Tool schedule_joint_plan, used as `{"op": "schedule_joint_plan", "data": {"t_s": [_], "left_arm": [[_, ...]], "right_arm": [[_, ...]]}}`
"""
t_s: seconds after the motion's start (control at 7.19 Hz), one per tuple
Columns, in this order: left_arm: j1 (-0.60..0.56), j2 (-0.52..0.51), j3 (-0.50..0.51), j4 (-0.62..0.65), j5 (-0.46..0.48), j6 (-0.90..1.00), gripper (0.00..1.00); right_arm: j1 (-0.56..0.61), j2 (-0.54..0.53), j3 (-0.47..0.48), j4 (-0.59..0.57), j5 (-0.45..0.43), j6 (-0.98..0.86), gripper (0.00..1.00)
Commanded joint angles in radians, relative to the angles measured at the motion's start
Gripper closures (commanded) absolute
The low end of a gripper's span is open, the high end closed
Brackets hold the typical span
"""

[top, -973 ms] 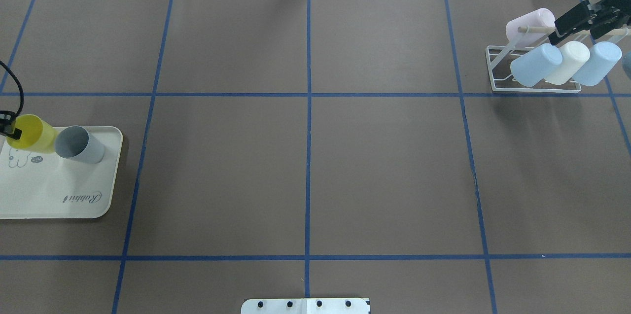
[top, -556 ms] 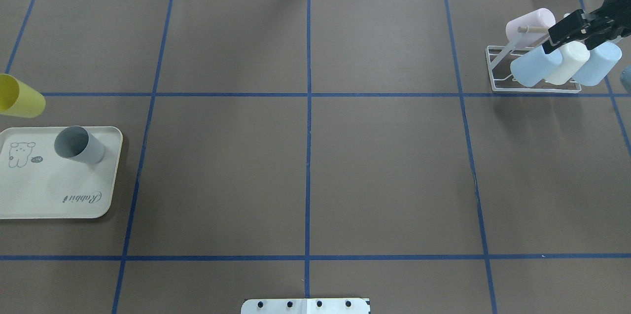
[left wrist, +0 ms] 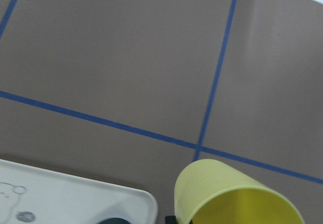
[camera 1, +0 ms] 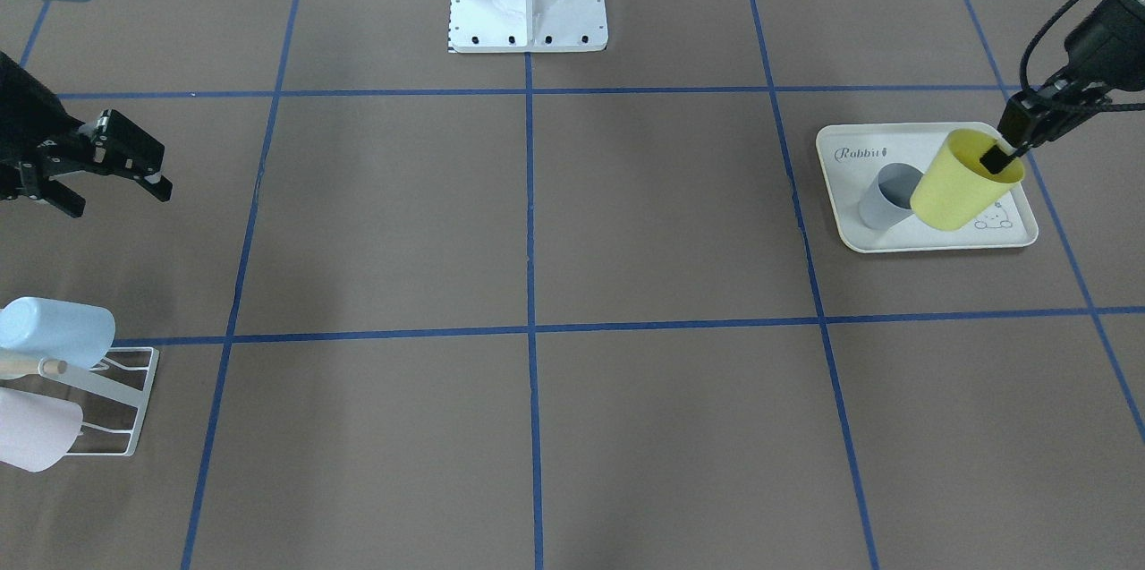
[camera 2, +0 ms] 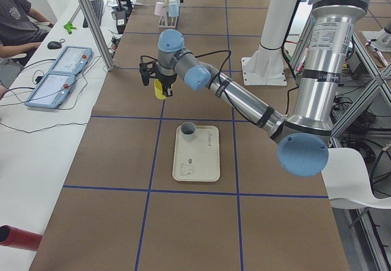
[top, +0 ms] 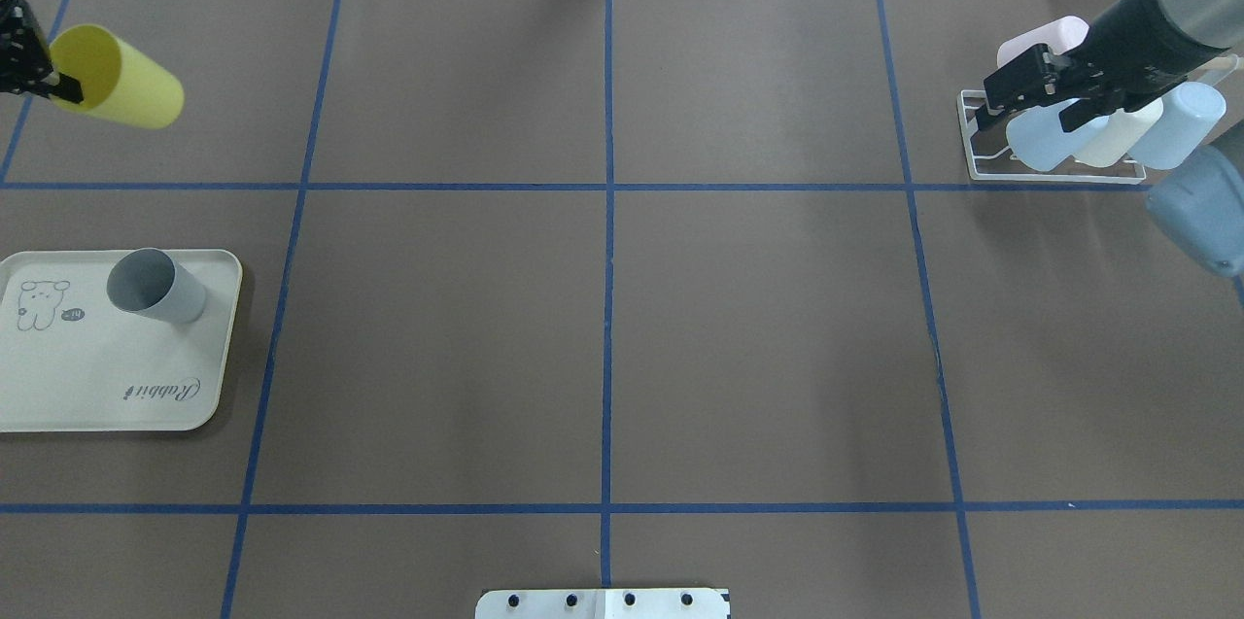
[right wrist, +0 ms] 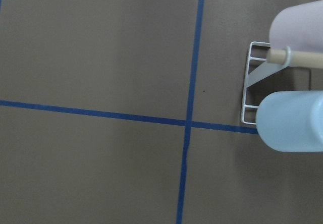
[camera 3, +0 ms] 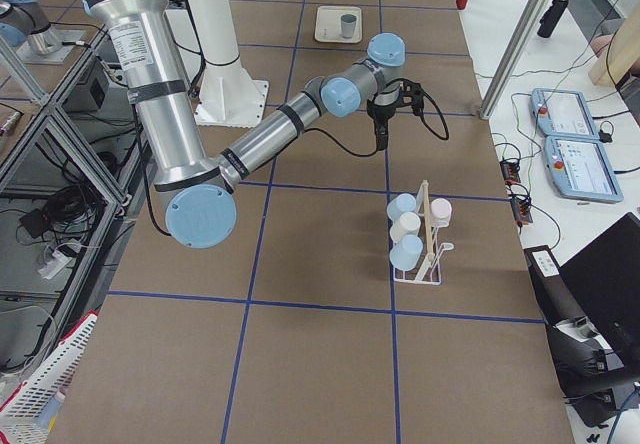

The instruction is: Transfer IKEA cup to right arm and place on rack

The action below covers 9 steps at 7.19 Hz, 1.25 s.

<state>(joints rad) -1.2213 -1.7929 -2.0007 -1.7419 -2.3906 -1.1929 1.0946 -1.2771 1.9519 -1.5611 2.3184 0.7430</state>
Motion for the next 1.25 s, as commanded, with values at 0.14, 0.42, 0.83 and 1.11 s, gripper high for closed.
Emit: {"op": "schedule_joint_plan", "data": {"t_s": [0.14, 0.42, 0.83, 1.11], "left_arm": [[0.168, -0.212, 0.000, -0.149, -0.016, -0.462, 1.00], [0.285, -0.249, 0.003, -0.355, 0.141, -0.703, 1.00], [0.394, -0.250, 0.028, -0.649, 0.248, -0.987, 1.00], [0.489, -0.249, 0.060, -0.904, 0.409, -1.158, 1.00]], "right_arm": [[-0.047, 0.018, -0.010, 0.349, 0.001, 0.363, 0.01], [-0.079, 0.016, -0.028, 0.603, -0.001, 0.595, 0.01], [-0.134, 0.019, -0.039, 0.865, -0.002, 0.804, 0.01], [-0.159, 0.019, -0.042, 1.051, -0.007, 0.933, 0.01]]}}
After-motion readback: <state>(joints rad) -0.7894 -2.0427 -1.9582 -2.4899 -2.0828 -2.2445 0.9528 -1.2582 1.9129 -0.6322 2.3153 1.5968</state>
